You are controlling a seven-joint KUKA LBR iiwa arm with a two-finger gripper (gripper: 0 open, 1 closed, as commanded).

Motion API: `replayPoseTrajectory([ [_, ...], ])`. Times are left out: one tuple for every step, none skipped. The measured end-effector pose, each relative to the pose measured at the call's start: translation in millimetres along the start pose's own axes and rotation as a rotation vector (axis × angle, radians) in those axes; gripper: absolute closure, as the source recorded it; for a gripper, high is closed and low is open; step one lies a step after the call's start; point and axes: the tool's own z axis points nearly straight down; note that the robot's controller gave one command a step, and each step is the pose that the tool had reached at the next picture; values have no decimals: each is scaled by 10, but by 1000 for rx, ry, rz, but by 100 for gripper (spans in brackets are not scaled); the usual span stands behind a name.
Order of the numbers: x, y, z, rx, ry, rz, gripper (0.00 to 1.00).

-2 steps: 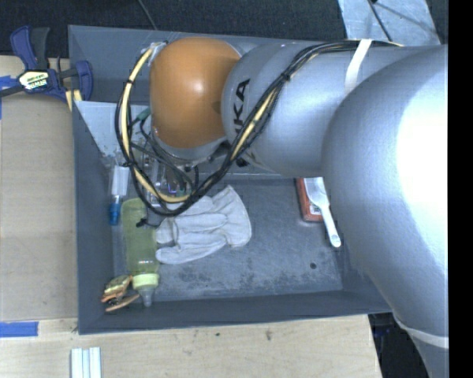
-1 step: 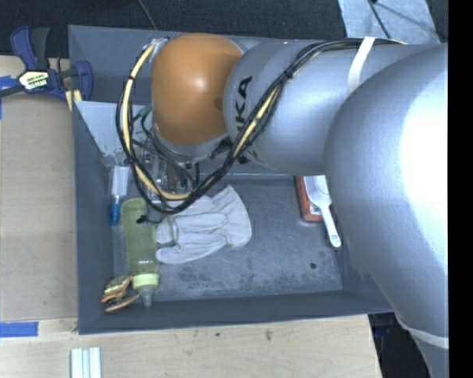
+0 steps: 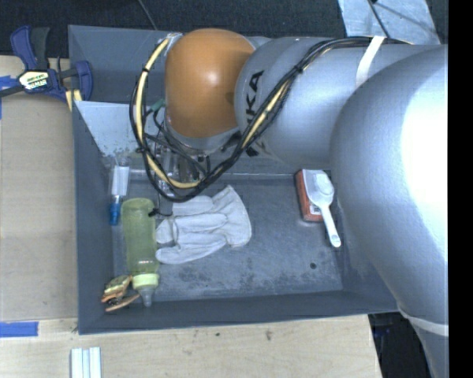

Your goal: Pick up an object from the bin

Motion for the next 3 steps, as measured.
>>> replayPoseTrajectory([
  [-22,-52,14,1,0,1,0],
  [16,161,260,-3,-9,44,0],
  [212,-43,627,-11,-23,84,0],
])
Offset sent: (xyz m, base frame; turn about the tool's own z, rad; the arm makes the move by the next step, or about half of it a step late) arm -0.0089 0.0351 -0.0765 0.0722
